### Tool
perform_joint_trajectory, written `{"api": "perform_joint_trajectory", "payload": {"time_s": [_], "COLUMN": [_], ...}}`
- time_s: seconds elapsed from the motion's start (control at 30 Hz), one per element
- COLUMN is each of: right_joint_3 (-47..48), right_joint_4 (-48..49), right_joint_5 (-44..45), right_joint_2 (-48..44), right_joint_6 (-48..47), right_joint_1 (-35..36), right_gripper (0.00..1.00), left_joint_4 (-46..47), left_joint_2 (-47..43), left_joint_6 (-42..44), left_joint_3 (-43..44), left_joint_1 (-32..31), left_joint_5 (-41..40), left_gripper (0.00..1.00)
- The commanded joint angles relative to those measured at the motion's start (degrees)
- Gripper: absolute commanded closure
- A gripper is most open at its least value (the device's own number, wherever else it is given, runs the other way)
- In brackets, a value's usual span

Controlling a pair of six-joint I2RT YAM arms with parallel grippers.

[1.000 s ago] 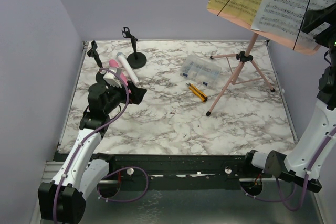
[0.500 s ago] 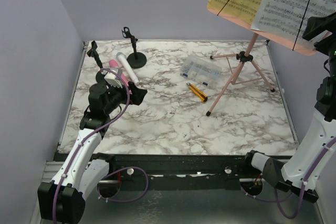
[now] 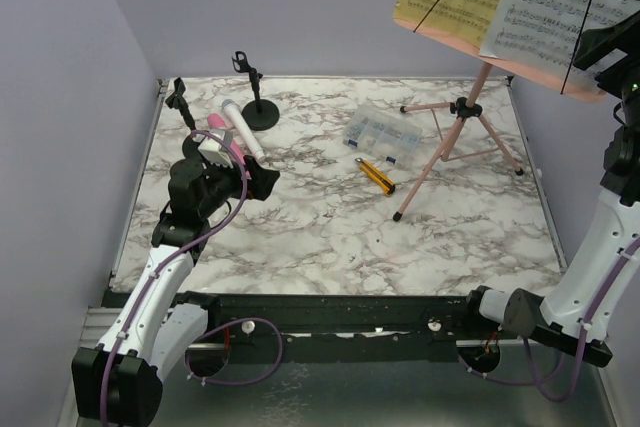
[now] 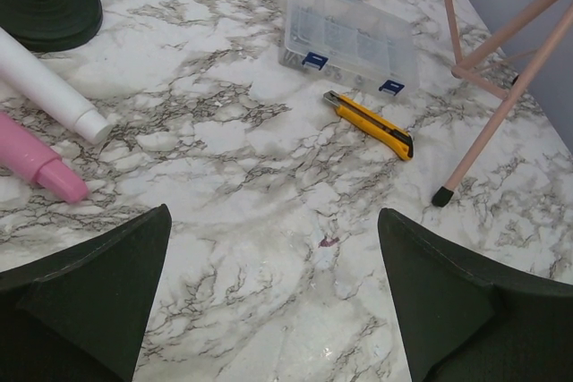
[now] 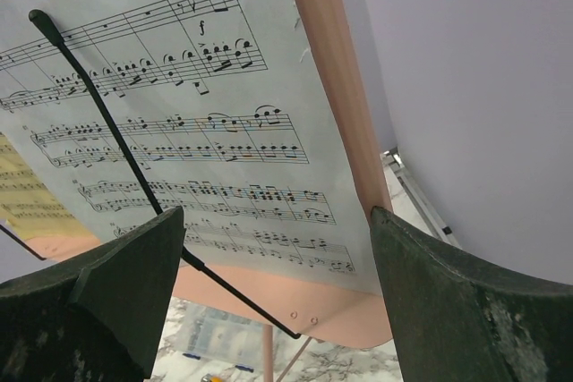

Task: Pack up the instrument practice props
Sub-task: Adjust the sheet music at the music stand.

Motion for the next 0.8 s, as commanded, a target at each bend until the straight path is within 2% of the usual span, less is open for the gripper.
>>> {"api": "perform_joint_trajectory", "payload": {"time_s": [0.0,0.13,0.47,0.6,0.77], "right_joint_3": [0.65,0.43,0.08,-0.14,-1.06], "right_joint_4": [0.97,1.71,3.24,3.67,6.72], "right_joint_5": [-2.33,-3.92,-14.45,-15.12,-10.97], "right_joint_2": [0.94,1.35,2.38,2.04,1.25], "right_joint_6": [0.29,-0.22,-3.69,-4.26,-5.05], "right_joint_1": [-0.54,-0.56,-0.56,-0.52,-0.51], "right_gripper": [0.12,0.12,0.12,0.13,0.12], "left_joint_4": [-0.42,-0.45,-0.53,-0.60,-0.59], "left_joint_2": [-0.90,-0.92,-0.75,-0.73,-0.68], "left_joint_6": [0.96,1.06,1.24,1.24,1.24], "left_joint_3": [1.92,1.93,1.92,1.93,1.91], "left_joint_1": [-0.46,-0.46,-0.46,-0.46,-0.49], "left_joint_5": [-1.18,-1.26,-1.42,-1.45,-1.45], "left_gripper": [0.01,0.01,0.01,0.01,0.01]}}
